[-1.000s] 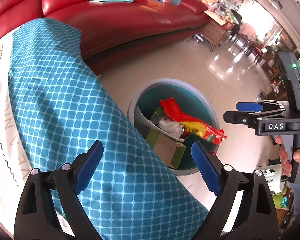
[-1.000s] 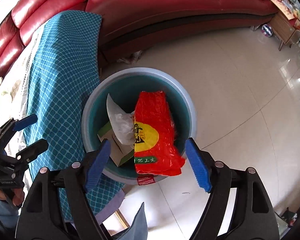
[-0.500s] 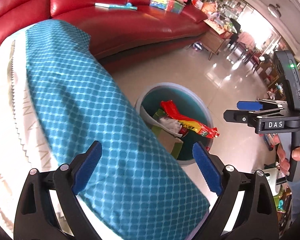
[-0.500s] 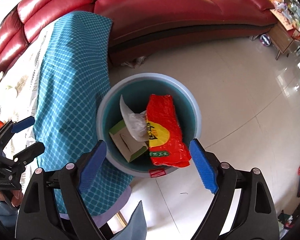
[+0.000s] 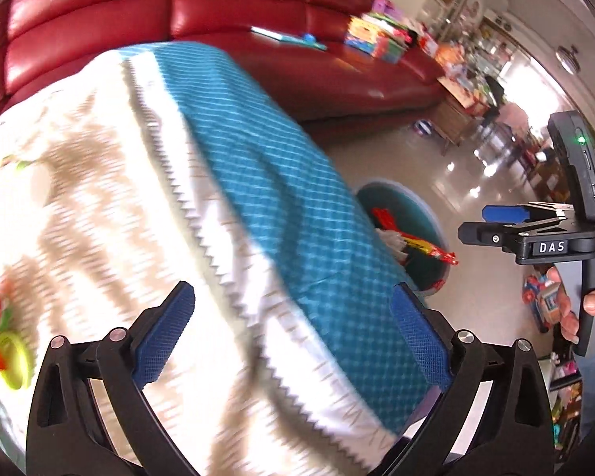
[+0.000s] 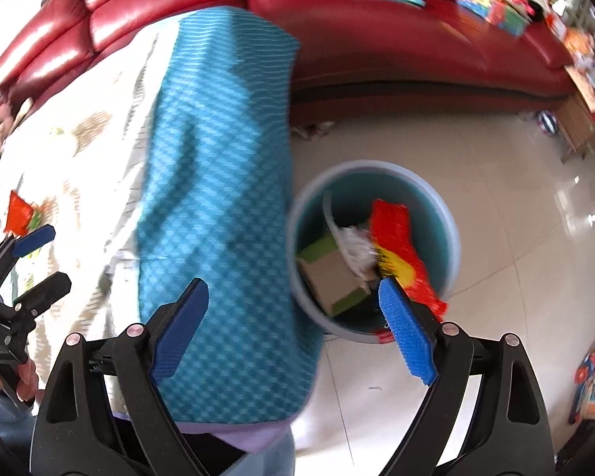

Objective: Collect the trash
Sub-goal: 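Move both tools back over the table, then grasp the orange snack bag with the left tool while the right tool grasps the Swisse bottle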

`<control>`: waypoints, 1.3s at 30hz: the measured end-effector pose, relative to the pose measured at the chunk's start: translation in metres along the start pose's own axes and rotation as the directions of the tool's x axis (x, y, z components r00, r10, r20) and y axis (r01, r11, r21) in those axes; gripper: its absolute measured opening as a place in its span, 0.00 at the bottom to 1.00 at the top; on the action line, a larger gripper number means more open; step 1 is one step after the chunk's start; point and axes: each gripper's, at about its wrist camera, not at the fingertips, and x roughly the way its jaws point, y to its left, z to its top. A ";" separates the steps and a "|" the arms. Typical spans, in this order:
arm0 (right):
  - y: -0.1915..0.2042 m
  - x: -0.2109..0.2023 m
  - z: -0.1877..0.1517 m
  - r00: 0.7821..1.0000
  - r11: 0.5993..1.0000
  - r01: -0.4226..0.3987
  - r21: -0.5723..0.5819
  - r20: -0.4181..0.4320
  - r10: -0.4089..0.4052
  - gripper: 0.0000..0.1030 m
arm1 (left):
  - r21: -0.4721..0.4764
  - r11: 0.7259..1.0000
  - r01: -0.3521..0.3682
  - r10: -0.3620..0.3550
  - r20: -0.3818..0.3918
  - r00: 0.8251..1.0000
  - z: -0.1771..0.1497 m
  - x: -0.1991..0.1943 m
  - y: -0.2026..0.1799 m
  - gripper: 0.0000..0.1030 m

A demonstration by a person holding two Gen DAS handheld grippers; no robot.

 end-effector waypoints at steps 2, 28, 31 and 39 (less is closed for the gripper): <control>0.024 -0.002 0.001 1.000 0.999 -0.006 -0.037 0.000 0.006 0.81 | -0.019 1.000 -0.012 0.013 0.018 1.000 -0.007 -0.014 0.014 0.96; 0.296 0.030 0.034 0.997 0.894 -0.057 -0.445 -0.071 0.028 0.82 | -0.327 0.928 -0.178 0.214 0.079 0.974 -0.090 -0.126 0.216 0.96; 0.308 0.035 0.050 0.997 0.889 -0.056 -0.455 -0.074 0.025 0.82 | -0.307 0.929 -0.205 0.237 0.070 0.969 -0.081 -0.121 0.225 0.96; 0.320 0.058 0.084 0.996 0.876 -0.043 -0.480 -0.092 -0.002 0.82 | -0.301 0.931 -0.209 0.223 0.014 0.975 -0.064 -0.088 0.253 0.96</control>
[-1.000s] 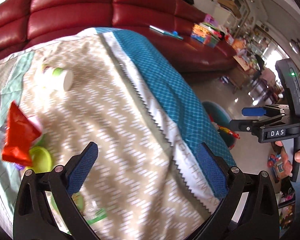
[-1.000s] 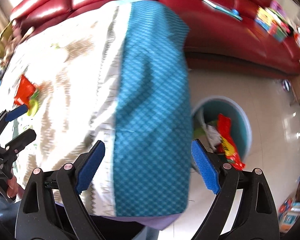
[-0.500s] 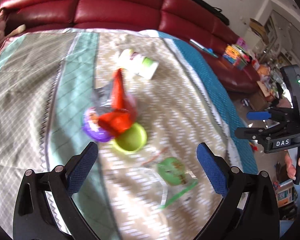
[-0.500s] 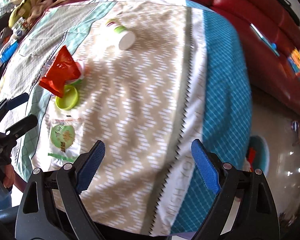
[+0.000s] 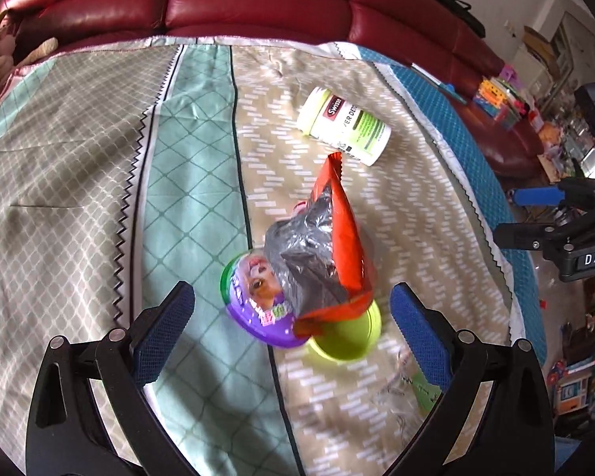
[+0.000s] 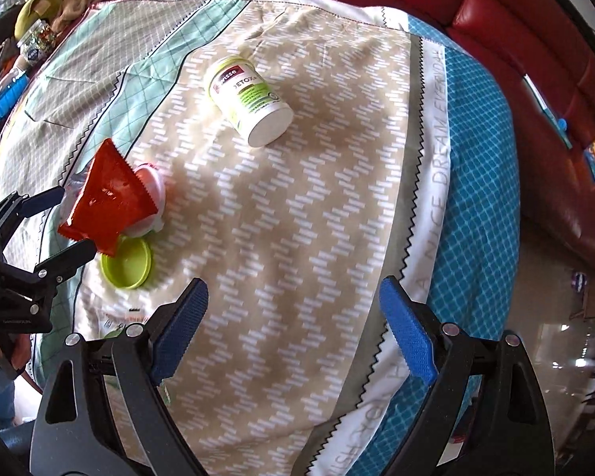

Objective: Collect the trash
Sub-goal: 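Grasp the orange snack bag with the left tool while the right tool grasps the Swisse bottle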

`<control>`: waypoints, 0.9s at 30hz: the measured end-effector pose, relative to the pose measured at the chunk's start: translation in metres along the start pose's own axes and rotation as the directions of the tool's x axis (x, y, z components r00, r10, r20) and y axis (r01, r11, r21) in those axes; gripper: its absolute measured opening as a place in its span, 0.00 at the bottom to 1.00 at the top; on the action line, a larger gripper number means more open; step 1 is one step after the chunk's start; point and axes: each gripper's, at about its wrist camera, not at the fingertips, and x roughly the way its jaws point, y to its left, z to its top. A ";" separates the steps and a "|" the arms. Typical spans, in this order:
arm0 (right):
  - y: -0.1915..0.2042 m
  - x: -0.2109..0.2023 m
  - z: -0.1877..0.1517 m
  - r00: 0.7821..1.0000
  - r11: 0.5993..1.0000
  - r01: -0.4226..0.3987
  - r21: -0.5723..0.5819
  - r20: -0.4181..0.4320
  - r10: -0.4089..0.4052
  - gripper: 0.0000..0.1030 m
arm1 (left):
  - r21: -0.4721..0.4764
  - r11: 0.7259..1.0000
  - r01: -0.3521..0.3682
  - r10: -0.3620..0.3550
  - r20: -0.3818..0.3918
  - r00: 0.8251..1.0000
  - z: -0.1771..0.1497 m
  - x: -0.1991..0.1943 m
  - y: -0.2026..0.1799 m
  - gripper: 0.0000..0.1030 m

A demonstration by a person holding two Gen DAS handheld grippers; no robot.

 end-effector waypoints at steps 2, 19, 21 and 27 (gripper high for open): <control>-0.001 0.006 0.009 1.000 1.000 -0.003 -0.004 -0.004 0.003 0.82 | 0.008 1.000 0.012 -0.012 0.003 1.000 0.004 0.006 -0.002 0.95; 0.023 0.050 0.101 1.000 0.985 -0.021 -0.173 -0.015 0.019 0.82 | -0.101 0.994 0.050 -0.038 0.112 0.993 0.053 -0.006 0.038 0.44; 0.029 0.060 0.113 0.999 0.979 -0.032 -0.200 -0.021 0.029 0.82 | -0.127 0.989 0.076 -0.062 0.112 0.992 0.054 -0.004 0.045 0.44; 0.040 0.084 0.135 0.998 0.970 -0.060 -0.237 -0.021 0.057 0.80 | -0.129 0.991 0.018 -0.007 0.090 0.996 0.054 0.009 0.050 0.44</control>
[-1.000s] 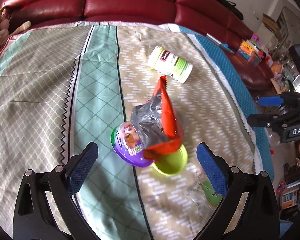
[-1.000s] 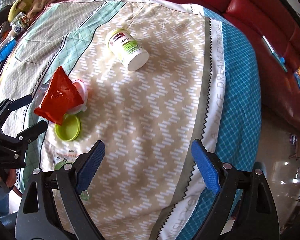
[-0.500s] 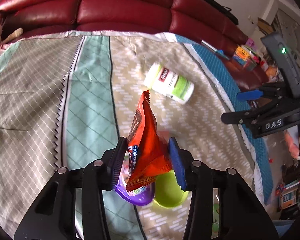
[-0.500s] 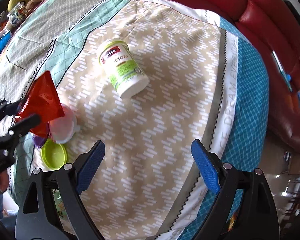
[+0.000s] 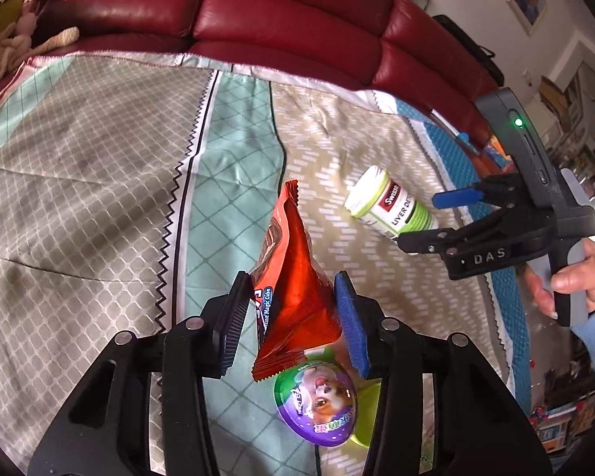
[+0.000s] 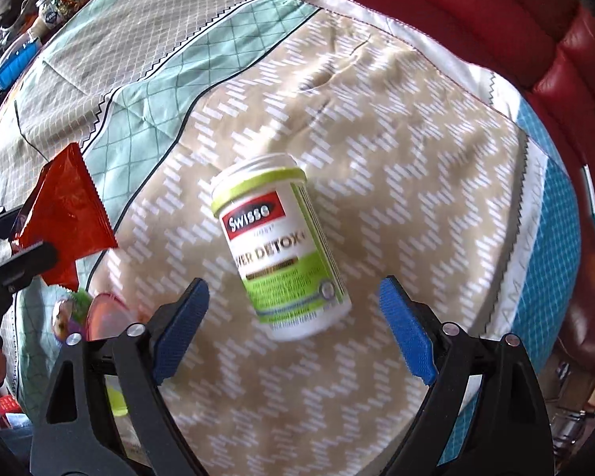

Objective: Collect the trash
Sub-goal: 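Grasp the orange snack bag with the left tool while the right tool grasps the Swisse bottle, then lift the bag and bottle and carry them over the teal bin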

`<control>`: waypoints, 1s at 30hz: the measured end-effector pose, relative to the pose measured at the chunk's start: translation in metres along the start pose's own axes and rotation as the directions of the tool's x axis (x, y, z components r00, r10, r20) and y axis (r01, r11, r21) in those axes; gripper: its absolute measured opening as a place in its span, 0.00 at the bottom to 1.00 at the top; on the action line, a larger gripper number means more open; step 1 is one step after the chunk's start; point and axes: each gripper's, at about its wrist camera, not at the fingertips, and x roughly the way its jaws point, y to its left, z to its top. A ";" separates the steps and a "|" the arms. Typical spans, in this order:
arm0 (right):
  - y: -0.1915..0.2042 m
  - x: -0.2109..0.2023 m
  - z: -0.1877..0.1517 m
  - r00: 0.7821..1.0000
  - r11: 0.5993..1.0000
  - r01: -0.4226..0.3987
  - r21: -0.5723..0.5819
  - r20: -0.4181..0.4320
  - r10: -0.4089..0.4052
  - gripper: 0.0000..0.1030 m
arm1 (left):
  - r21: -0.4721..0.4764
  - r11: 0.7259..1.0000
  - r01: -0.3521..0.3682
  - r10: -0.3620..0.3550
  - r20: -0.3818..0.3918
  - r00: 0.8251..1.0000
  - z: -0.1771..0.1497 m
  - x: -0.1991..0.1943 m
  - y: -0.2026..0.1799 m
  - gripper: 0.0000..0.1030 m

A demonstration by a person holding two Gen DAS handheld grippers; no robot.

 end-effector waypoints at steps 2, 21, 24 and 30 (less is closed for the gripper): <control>0.000 0.005 0.001 1.000 1.000 -0.012 0.002 0.007 0.012 0.66 | -0.005 1.000 -0.001 0.001 0.007 1.000 0.000 0.001 0.000 0.44; -0.038 -0.062 -0.145 0.995 0.977 -0.002 0.214 0.099 -0.020 0.48 | 0.132 0.990 0.050 -0.053 0.021 0.998 -0.023 -0.019 -0.095 0.44; -0.049 -0.074 -0.180 0.993 0.964 -0.021 0.265 0.115 -0.010 0.48 | 0.166 0.984 0.061 -0.065 0.019 0.998 -0.033 -0.023 -0.120 0.44; -0.065 -0.094 -0.238 0.988 0.940 -0.033 0.338 0.151 -0.019 0.47 | 0.219 0.971 0.094 -0.096 -0.005 0.995 -0.054 -0.027 -0.164 0.44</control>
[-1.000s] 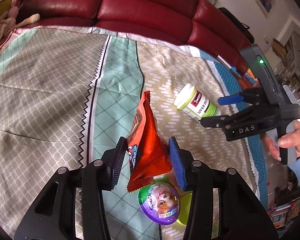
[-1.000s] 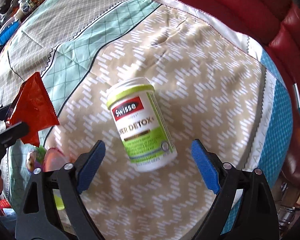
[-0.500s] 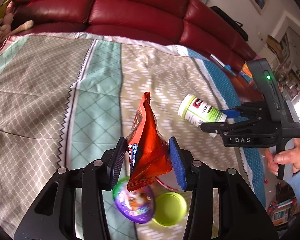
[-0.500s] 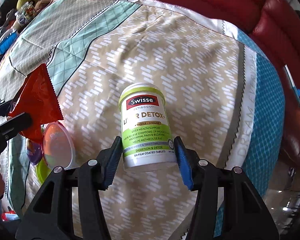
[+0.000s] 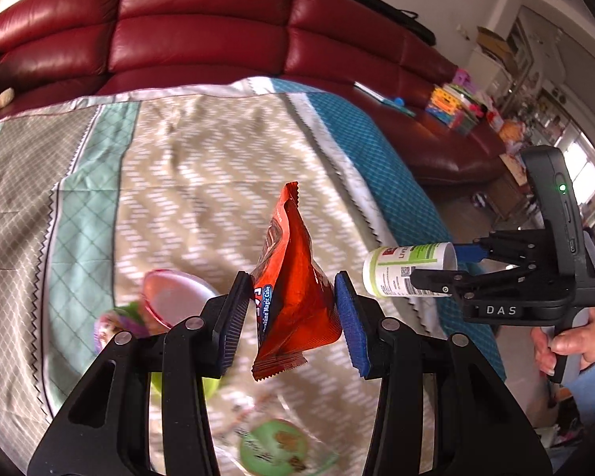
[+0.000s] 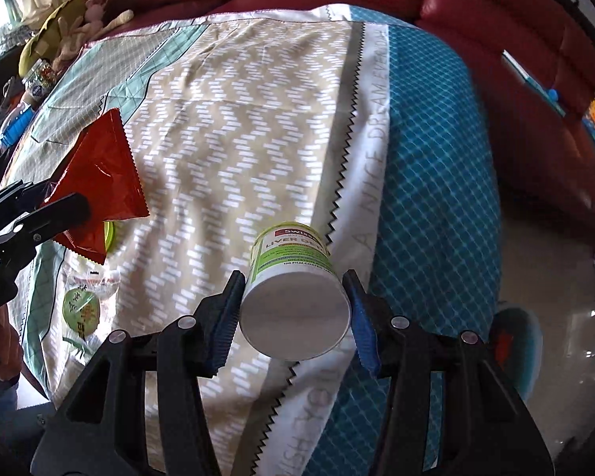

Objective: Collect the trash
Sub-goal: 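Lift the bag and bottle and carry them over the teal bin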

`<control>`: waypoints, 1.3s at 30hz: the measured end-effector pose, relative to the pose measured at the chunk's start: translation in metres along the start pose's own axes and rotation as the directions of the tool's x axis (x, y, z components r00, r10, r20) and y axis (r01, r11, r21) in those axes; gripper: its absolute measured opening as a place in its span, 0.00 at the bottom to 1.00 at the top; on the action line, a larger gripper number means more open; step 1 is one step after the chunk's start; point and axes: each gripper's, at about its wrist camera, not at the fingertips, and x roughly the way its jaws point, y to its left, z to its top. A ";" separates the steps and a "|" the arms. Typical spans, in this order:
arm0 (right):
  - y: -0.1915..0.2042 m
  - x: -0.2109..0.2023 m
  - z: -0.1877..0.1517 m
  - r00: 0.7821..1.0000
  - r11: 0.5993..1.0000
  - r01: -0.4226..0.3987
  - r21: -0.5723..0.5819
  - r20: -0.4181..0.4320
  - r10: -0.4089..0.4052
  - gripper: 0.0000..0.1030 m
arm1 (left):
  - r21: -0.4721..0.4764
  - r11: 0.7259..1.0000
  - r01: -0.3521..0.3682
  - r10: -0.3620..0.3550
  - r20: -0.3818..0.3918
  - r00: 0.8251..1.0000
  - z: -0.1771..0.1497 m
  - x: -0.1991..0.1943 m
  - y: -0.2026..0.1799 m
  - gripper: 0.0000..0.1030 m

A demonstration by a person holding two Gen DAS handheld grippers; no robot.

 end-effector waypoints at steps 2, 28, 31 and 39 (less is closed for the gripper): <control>-0.009 -0.009 -0.010 1.000 1.000 0.006 0.016 0.015 -0.006 0.47 | 0.018 1.000 0.010 -0.010 -0.008 1.000 -0.004 0.001 -0.015 0.44; -0.197 -0.110 -0.145 0.977 0.930 0.110 0.350 0.135 -0.166 0.47 | 0.363 0.916 0.168 -0.122 -0.145 0.982 -0.007 0.061 -0.231 0.44; -0.228 -0.108 -0.167 0.974 0.903 0.127 0.411 0.119 -0.191 0.47 | 0.393 0.899 0.194 -0.132 -0.179 0.975 -0.011 0.079 -0.261 0.44; -0.279 -0.087 -0.208 0.978 0.857 0.148 0.494 0.054 -0.200 0.47 | 0.447 0.858 0.251 -0.150 -0.249 0.957 -0.023 0.119 -0.322 0.44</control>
